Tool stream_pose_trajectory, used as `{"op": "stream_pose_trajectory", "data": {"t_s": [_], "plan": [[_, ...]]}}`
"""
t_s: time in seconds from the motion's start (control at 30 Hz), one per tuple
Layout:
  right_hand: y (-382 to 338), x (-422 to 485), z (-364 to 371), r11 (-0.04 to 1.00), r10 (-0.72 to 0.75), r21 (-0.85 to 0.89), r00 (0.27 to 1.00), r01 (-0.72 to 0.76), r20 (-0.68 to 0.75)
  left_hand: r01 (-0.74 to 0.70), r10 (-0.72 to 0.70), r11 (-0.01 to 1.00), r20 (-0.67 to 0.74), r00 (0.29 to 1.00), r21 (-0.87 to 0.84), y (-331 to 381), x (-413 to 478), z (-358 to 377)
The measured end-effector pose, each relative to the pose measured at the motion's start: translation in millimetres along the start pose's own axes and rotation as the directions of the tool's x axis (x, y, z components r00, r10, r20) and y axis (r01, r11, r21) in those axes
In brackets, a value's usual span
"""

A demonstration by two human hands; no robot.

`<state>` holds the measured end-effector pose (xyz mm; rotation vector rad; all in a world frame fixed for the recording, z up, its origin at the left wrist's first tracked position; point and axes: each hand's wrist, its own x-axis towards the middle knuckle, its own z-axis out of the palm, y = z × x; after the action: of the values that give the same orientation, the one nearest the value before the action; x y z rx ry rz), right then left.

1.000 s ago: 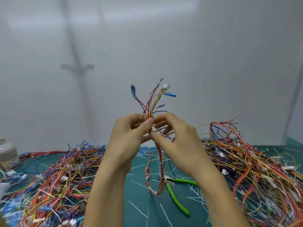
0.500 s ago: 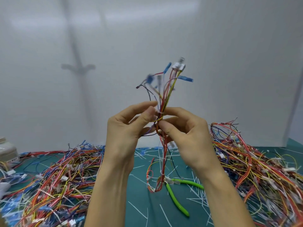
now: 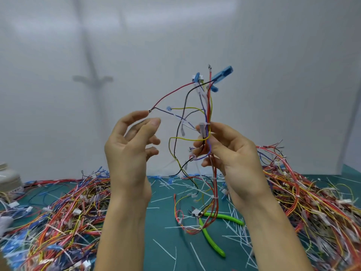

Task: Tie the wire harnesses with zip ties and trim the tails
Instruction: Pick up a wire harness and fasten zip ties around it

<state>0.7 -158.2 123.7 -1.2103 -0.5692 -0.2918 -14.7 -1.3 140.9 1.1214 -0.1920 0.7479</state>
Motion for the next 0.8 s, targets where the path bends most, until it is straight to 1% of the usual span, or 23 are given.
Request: {"op": "stream_pose_trajectory", "data": {"t_s": [0.07, 0.13, 0.17, 0.2, 0.27, 0.33, 0.37, 0.4, 0.47, 0.6, 0.67, 0.73, 0.8], "plan": [[-0.8, 1.1, -3.4, 0.998, 0.018, 0.067, 1.000, -0.016, -0.023, 0.050, -0.052, 0.996, 0.034, 0.998, 0.069, -3.3, 4.2, -7.3], [-1.2, 2.5, -6.3, 0.987, 0.044, 0.156, 0.999, -0.038, -0.031, 0.081, -0.117, 0.974, 0.162, 0.980, 0.212, -7.2, 7.3, -13.3], [-1.2, 3.2, -7.4, 0.976, 0.058, 0.210, 0.998, -0.051, -0.027, 0.081, -0.157, 0.953, 0.246, 0.956, 0.292, -9.3, 7.7, -15.4], [-1.0, 4.1, -8.3, 0.962, 0.072, 0.264, 0.997, -0.064, -0.020, 0.076, -0.202, 0.930, 0.328, 0.923, 0.358, -11.0, 7.2, -16.5], [-0.4, 5.3, -9.8, 0.933, 0.094, 0.349, 0.996, -0.088, -0.002, 0.066, -0.292, 0.896, 0.472, 0.832, 0.438, -13.0, 3.5, -14.9], [0.7, 6.4, -10.0, 0.901, 0.110, 0.421, 0.994, -0.109, 0.022, 0.073, -0.366, 0.873, 0.549, 0.751, 0.481, -13.9, 0.3, -10.9], [1.2, 6.8, -10.0, 0.883, 0.117, 0.454, 0.993, -0.119, 0.033, 0.074, -0.389, 0.861, 0.557, 0.734, 0.504, -13.3, -0.6, -9.2], [2.0, 7.1, -10.3, 0.867, 0.124, 0.482, 0.991, -0.128, 0.042, 0.065, -0.398, 0.849, 0.554, 0.731, 0.524, -12.5, -0.8, -8.3], [3.2, 7.6, -11.7, 0.843, 0.134, 0.520, 0.990, -0.137, 0.045, 0.033, -0.383, 0.837, 0.541, 0.748, 0.547, -10.1, -0.2, -8.6], [3.8, 8.3, -12.3, 0.830, 0.155, 0.540, 0.988, -0.140, 0.019, 0.000, -0.298, 0.864, 0.511, 0.806, 0.504, -2.6, 1.4, -15.0], [4.0, 8.5, -13.6, 0.869, 0.167, 0.476, 0.986, -0.134, -0.026, -0.019, -0.256, 0.881, 0.508, 0.823, 0.474, 0.5, 2.7, -19.1], [3.8, 7.8, -16.5, 0.918, 0.172, 0.375, 0.982, -0.133, -0.074, 0.012, -0.241, 0.905, 0.490, 0.838, 0.424, 4.7, 2.5, -22.2], [3.4, 7.0, -19.3, 0.943, 0.169, 0.307, 0.980, -0.130, -0.104, 0.040, -0.236, 0.918, 0.462, 0.855, 0.394, 9.6, 1.6, -24.4]]}}
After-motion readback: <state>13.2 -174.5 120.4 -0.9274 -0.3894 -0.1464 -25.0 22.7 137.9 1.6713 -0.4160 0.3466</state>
